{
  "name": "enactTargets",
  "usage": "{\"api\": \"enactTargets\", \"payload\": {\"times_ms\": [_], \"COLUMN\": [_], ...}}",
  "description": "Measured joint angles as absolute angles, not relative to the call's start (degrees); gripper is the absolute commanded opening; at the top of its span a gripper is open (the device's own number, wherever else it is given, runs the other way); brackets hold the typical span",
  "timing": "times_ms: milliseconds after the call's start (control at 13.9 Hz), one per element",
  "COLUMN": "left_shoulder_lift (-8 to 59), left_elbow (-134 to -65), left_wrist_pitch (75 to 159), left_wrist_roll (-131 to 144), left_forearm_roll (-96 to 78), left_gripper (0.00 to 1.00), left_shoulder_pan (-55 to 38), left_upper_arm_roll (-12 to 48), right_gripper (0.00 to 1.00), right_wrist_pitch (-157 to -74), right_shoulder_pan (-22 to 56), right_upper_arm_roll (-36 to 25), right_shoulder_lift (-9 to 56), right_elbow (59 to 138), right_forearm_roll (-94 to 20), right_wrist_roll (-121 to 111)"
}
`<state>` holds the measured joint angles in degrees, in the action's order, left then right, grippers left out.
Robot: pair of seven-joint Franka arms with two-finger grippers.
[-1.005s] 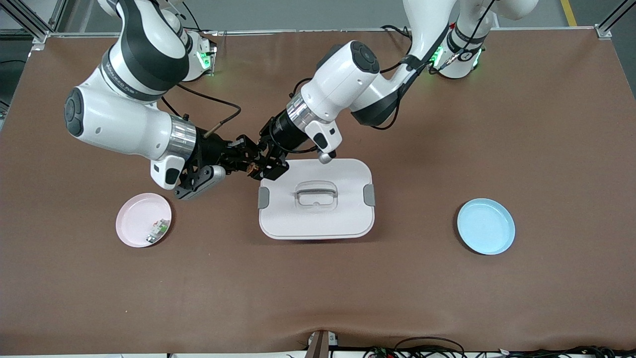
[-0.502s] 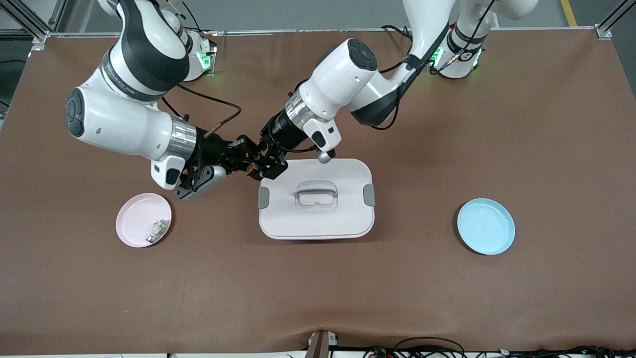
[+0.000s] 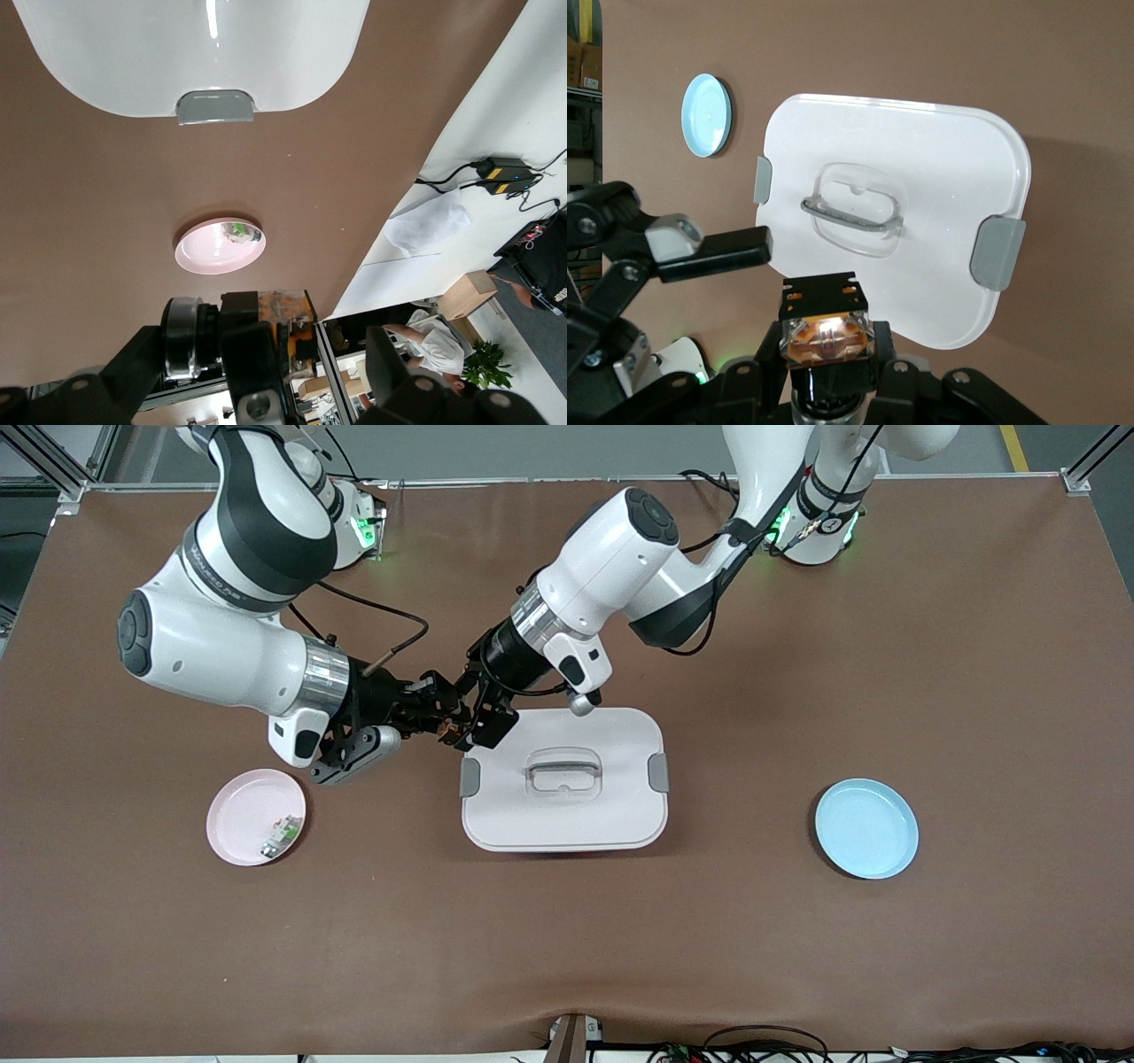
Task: Transfer orange switch to right arm and place
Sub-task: 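Open the left gripper and withdraw it while the right gripper carries switch, then lower the switch onto the pink plate and open the right gripper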
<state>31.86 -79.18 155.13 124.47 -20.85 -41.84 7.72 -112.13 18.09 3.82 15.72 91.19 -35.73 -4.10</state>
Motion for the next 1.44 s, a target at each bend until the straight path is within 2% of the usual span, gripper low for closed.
{"api": "enactTargets", "payload": {"times_ms": [431, 789, 1148, 1435], "left_shoulder_lift": [27.35, 24.88, 22.65, 22.66], "left_elbow": [-78.53, -78.52, -78.58, -79.28], "left_wrist_pitch": [150.4, 142.45, 135.93, 131.39], "left_wrist_roll": [124.47, 124.48, 123.78, 122.66], "left_forearm_roll": [-20.0, -16.44, -12.34, -7.51], "left_gripper": [1.0, 1.0, 1.0, 1.0], "left_shoulder_pan": [-40.83, -40.04, -34.22, -33.22], "left_upper_arm_roll": [-5.32, -13.2, -14.21, -14.21], "right_gripper": [0.0, 0.0, 0.0, 0.0], "right_wrist_pitch": [-106.96, -104.17, -103.81, -105.53], "right_shoulder_pan": [16.46, 13.82, 11.32, 7.91], "right_upper_arm_roll": [2.93, 2.74, 2.65, 2.53], "right_shoulder_lift": [15.7, 15.71, 16.33, 17.81], "right_elbow": [91.32, 91.41, 93.0, 93.75], "right_forearm_roll": [-22.91, -9.01, 0.19, 4.02], "right_wrist_roll": [-21.04, -34.28, -45.33, -54.19]}}
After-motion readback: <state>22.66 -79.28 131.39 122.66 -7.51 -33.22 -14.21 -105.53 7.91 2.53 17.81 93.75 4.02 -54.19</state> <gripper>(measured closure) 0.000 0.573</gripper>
